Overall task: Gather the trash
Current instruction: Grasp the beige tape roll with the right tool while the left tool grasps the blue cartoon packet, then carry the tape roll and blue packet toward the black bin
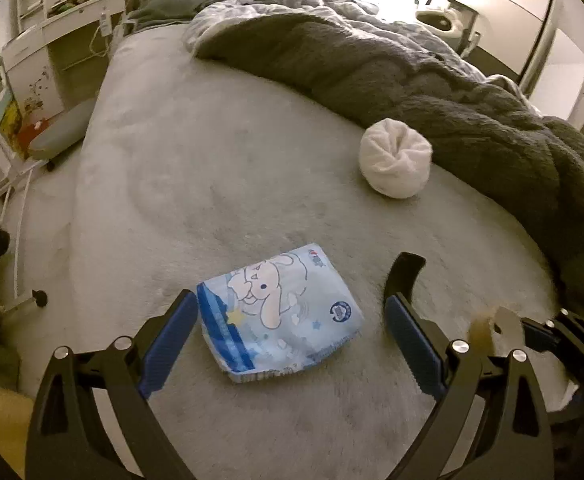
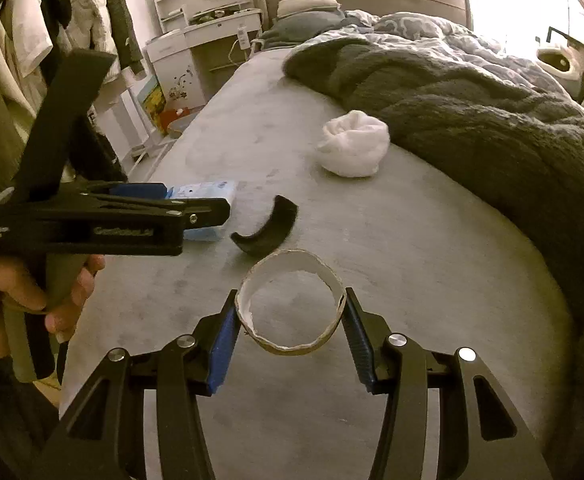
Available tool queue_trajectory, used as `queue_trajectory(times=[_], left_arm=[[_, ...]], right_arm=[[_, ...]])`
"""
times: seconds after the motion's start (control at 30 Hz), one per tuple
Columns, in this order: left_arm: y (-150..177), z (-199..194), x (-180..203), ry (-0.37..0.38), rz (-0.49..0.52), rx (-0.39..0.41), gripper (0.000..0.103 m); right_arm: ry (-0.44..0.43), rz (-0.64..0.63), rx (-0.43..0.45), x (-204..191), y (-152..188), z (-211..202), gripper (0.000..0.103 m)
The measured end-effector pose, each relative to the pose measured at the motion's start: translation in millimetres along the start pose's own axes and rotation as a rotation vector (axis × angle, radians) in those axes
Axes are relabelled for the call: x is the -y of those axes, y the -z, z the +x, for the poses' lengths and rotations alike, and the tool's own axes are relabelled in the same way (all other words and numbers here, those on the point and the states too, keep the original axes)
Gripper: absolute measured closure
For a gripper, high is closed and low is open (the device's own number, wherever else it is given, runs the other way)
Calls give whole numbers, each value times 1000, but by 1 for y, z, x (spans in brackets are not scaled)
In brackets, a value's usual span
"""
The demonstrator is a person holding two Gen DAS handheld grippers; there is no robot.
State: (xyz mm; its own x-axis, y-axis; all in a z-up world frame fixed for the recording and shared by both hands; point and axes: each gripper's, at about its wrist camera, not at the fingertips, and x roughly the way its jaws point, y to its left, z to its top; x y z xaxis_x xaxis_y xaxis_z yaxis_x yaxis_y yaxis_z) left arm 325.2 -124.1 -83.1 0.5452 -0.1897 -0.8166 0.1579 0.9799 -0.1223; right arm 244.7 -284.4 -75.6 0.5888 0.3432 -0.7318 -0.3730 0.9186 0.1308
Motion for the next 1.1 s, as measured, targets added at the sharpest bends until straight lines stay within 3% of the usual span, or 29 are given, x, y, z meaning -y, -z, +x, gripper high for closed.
queue_trajectory(times=[0.17,0.33,0.47,0.7,1.1], left_arm=[[-3,8,1,-52,-42,-4,7],[-3,16,-7,-59,-120,-22,7],[-1,20,-10,-79,-151,-29,12],[2,18,-3,-113,-95,-2,23],[17,-20,9,-61,32,68,25]], right_arm=[[5,8,-5,10,5,-2,52],[8,14,-3,18,10,-7,52],[14,23,1,25,12,-12,52],[14,31,16,25,9,-17,52],[15,101,54,24,4,-24,52]])
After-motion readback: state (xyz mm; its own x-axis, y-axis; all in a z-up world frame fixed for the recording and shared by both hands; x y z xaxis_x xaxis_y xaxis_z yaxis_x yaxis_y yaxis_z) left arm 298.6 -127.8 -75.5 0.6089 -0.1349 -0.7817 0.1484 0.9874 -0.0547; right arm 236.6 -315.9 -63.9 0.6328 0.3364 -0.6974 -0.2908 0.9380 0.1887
